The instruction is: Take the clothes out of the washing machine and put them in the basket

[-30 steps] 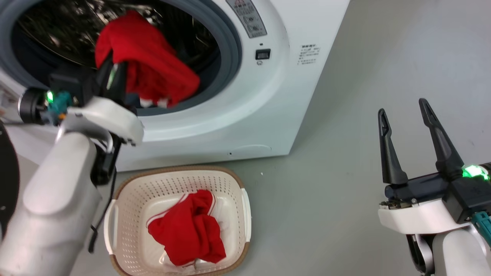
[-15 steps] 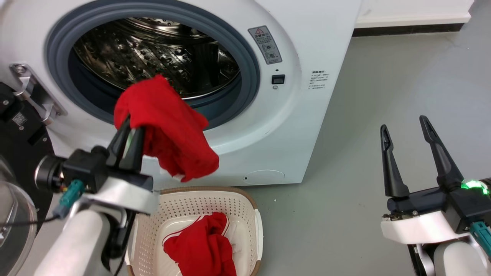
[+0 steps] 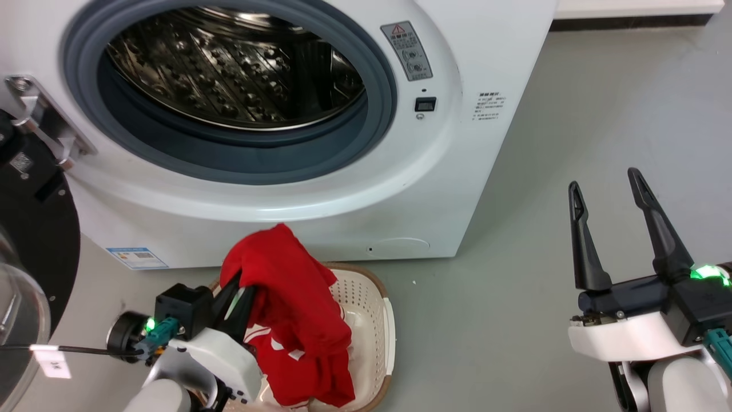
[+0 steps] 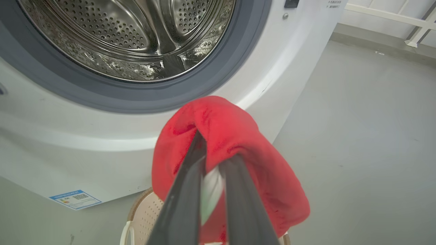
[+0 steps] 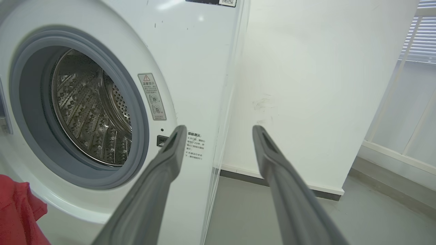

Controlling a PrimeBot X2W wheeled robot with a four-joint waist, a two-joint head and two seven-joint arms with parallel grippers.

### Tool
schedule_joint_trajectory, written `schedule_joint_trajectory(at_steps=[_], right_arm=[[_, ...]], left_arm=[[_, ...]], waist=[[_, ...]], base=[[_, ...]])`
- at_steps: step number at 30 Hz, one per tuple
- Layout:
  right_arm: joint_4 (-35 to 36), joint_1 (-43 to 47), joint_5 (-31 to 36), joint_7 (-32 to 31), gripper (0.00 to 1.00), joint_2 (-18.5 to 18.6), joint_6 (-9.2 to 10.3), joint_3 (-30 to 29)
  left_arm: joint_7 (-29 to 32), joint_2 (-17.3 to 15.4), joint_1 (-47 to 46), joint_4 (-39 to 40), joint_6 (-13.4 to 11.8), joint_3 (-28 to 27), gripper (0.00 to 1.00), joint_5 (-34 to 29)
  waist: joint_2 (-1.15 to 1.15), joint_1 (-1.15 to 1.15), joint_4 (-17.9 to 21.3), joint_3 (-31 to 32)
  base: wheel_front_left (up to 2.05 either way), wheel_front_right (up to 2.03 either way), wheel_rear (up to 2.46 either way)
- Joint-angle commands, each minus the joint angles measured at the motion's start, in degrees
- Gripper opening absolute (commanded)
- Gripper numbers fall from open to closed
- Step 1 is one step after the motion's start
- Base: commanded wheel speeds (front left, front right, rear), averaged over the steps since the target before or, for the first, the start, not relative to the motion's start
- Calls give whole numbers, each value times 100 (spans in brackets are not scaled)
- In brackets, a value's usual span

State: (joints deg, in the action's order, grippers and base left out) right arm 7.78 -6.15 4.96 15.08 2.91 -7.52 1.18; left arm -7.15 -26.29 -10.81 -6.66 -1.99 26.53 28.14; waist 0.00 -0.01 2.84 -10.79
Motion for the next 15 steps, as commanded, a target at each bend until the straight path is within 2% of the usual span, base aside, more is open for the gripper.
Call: schedule_joint_trajectory(at_steps=[1,5,15], right_arm=[[29,-119,-1,13,100,-6,6,16],[60,-179,30,13,100,-6,6,42],[279,-516,73,13,100,-6,6,113]], left_arm=[[-23,53,-57,-244,52,21,0,33],[-89,130,-233,-789,182,92,0,52],[-332,461,-1171,-3011,543,245,0,6]], waist=[[0,1,62,-145],[0,1,158,-366],[0,1,570,-1433]], base=[[0,0,0],[0,0,0],[0,0,0]])
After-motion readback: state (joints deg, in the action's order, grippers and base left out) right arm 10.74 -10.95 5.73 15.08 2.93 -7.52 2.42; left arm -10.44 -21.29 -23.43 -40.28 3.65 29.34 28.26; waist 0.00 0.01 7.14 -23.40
